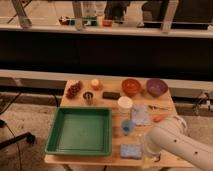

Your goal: Wipe purple bowl with sponge

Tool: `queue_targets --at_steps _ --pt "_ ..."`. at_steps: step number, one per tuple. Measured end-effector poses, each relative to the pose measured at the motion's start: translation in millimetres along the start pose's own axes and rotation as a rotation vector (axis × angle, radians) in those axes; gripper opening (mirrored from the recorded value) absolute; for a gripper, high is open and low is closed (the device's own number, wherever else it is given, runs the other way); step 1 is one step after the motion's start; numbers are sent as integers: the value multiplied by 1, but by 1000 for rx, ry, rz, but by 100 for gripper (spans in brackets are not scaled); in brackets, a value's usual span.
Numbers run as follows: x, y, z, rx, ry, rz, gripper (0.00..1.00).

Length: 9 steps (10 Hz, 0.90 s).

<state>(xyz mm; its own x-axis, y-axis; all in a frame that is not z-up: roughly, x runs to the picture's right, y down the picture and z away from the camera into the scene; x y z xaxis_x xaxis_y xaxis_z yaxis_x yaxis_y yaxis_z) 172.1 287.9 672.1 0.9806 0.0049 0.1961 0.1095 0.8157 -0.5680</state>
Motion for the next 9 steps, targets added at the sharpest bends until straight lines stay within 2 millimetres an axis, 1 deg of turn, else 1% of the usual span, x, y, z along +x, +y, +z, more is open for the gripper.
queue_targets --at_steps 5,6,8,9 --pt "-1 -1 1 -1 1 -2 80" --pt "2 -1 4 -7 1 14 80" --pt "9 0 17 -24 6 47 80" --pt "13 -2 30 -25 10 61 80"
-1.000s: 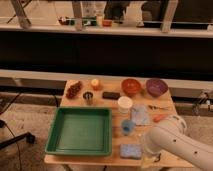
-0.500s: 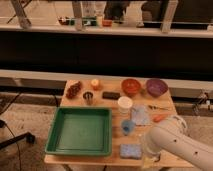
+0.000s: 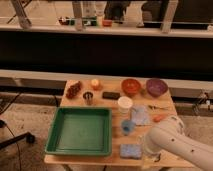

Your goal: Wipe purple bowl with sponge

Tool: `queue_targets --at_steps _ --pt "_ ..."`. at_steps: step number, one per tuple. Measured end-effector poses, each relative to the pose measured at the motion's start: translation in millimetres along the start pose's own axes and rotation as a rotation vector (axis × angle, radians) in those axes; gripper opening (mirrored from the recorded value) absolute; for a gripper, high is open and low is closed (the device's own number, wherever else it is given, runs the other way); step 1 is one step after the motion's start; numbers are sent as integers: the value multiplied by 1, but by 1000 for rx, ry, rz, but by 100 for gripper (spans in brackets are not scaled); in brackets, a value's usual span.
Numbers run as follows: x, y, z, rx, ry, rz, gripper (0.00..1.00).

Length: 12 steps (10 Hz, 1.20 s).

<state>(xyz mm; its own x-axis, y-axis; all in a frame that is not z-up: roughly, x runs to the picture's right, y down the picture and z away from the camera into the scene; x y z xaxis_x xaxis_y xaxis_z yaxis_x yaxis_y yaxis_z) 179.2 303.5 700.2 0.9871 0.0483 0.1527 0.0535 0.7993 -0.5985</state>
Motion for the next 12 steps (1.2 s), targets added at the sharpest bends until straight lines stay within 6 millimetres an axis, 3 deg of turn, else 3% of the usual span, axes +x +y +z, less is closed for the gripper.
queue_targets --at_steps 3,12 --pt "5 -4 10 1 2 17 80" --pt "-24 2 38 -27 -1 -92 80"
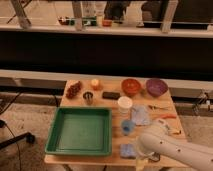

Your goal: Wipe purple bowl with sponge

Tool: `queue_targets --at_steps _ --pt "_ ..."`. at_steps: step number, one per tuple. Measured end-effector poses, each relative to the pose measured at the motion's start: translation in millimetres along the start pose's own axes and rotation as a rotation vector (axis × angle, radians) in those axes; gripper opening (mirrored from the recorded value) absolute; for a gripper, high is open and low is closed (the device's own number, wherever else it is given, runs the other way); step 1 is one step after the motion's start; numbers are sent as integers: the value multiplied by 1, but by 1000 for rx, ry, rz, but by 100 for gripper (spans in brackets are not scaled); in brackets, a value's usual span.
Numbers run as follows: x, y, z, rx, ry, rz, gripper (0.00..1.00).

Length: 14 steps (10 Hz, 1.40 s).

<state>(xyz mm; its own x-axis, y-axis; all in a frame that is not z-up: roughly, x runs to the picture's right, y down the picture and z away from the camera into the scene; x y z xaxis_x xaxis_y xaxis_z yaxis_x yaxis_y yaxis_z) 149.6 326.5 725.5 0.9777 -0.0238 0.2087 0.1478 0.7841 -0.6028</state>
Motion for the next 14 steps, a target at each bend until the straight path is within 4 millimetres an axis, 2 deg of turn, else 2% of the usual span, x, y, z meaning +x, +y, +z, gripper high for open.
queue_targets --at_steps 9,10,12,14 --pt "0 -16 17 -8 -1 -33 79" --pt "0 -16 17 -8 -1 -33 74" --pt "-1 -15 19 -3 -6 -31 52" --pt "-1 -15 20 -1 -11 -26 35"
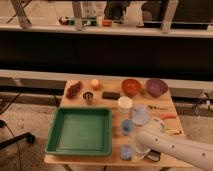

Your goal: Wipe purple bowl with sponge

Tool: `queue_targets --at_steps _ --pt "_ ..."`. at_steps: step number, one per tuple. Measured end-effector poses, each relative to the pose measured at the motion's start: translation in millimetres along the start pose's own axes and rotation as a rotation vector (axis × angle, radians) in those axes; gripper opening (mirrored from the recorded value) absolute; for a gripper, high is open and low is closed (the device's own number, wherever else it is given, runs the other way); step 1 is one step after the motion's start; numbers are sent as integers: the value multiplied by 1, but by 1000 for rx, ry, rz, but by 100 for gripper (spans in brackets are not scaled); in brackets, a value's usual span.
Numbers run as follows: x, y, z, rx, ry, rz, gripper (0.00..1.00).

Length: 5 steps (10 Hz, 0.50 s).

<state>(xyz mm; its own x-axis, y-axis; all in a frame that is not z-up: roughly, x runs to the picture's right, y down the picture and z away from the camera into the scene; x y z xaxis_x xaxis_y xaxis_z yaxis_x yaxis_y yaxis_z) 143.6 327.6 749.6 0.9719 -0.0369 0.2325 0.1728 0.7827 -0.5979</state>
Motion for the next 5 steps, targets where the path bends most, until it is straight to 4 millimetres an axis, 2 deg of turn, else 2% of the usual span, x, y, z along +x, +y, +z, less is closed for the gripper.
queue_targets --at_steps 1,3,4,5 --pt "0 1 1 1 -2 2 22" --pt "1 1 -1 -1 -18 20 5" --pt "-1 -1 -13 4 -35 27 0" --pt "-3 -3 -23 8 -42 26 0"
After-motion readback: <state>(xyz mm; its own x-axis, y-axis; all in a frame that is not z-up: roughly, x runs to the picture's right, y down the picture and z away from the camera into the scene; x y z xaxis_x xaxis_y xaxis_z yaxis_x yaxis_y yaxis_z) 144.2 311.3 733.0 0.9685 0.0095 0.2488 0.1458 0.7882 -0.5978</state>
